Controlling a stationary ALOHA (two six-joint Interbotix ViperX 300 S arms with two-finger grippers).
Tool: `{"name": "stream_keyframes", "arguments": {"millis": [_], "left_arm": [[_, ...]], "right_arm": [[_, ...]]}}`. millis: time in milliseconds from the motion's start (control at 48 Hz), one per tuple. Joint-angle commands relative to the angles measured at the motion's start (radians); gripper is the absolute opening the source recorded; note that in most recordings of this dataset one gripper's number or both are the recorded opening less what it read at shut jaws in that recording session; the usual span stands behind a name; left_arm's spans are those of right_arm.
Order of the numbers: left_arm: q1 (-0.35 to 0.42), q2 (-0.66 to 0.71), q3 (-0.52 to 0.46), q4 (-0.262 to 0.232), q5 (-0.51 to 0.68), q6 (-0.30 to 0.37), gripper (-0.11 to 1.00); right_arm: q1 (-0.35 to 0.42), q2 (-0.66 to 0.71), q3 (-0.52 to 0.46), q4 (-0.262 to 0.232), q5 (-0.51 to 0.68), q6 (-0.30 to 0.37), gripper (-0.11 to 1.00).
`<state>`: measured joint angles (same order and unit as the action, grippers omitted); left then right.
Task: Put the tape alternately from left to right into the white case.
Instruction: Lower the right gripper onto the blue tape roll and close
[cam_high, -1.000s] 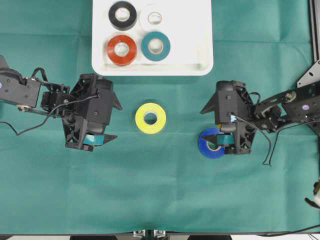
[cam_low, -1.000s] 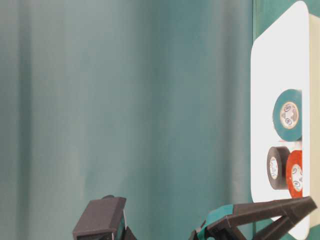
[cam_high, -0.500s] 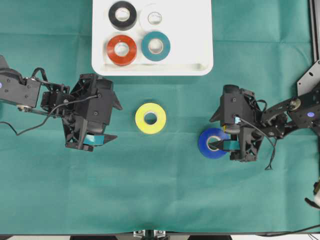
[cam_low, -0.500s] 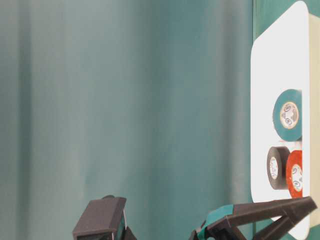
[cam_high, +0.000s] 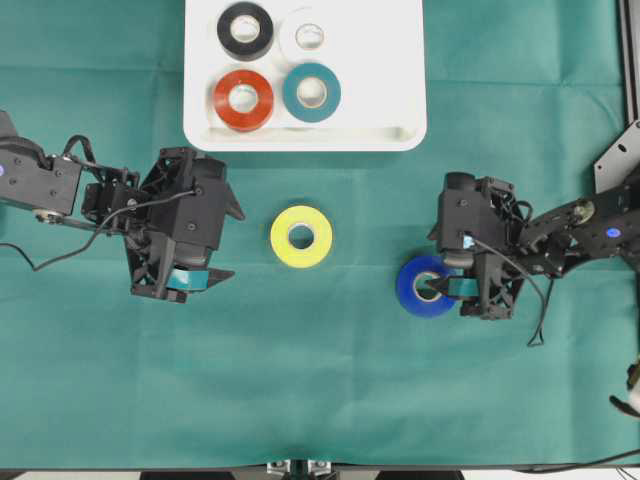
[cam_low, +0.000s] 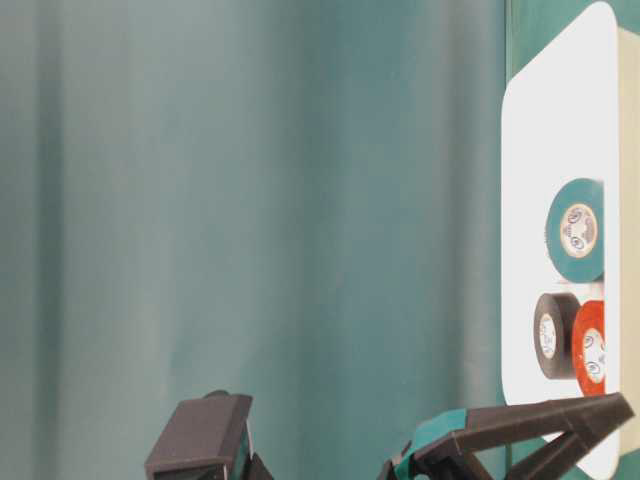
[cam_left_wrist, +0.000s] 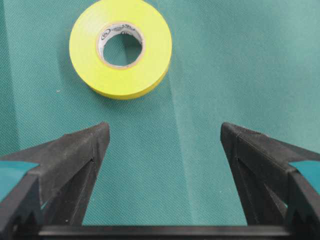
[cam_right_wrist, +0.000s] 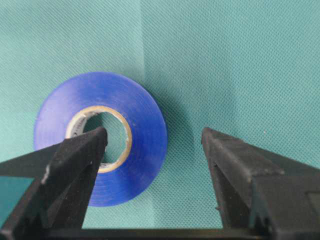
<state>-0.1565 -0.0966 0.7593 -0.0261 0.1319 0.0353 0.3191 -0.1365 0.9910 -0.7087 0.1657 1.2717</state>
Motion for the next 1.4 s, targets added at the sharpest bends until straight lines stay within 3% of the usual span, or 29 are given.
{"name": "stream_keyframes", "arguments": {"millis": [0, 750, 833, 979, 1374], "left_arm": [[-0.002, -0.017, -0.017, -0.002, -0.003, -0.002, 0.67], [-0.002, -0.017, -0.018, -0.003, -0.005, -0.002, 0.67], [-0.002, -0.017, -0.017, -0.002, -0.005, -0.002, 0.68], [-0.002, -0.017, -0.018, -0.002, -0.003, -0.002, 0.67], [-0.002, -0.017, -0.018, -0.002, -0.005, -0.002, 0.67]], "right_arm": [[0.003, 0.006, -0.020, 0.002, -0.002, 0.002, 0.81], [0.003, 0.080, -0.074, 0.002, 0.086, 0.029, 0.79], [0.003, 0.080, -0.078, 0.002, 0.084, 0.029, 0.69], [0.003, 0.078, -0.089, 0.002, 0.071, 0.028, 0.31], [0.003, 0.006, -0.100, -0.005, 0.015, 0.023, 0.30]]}}
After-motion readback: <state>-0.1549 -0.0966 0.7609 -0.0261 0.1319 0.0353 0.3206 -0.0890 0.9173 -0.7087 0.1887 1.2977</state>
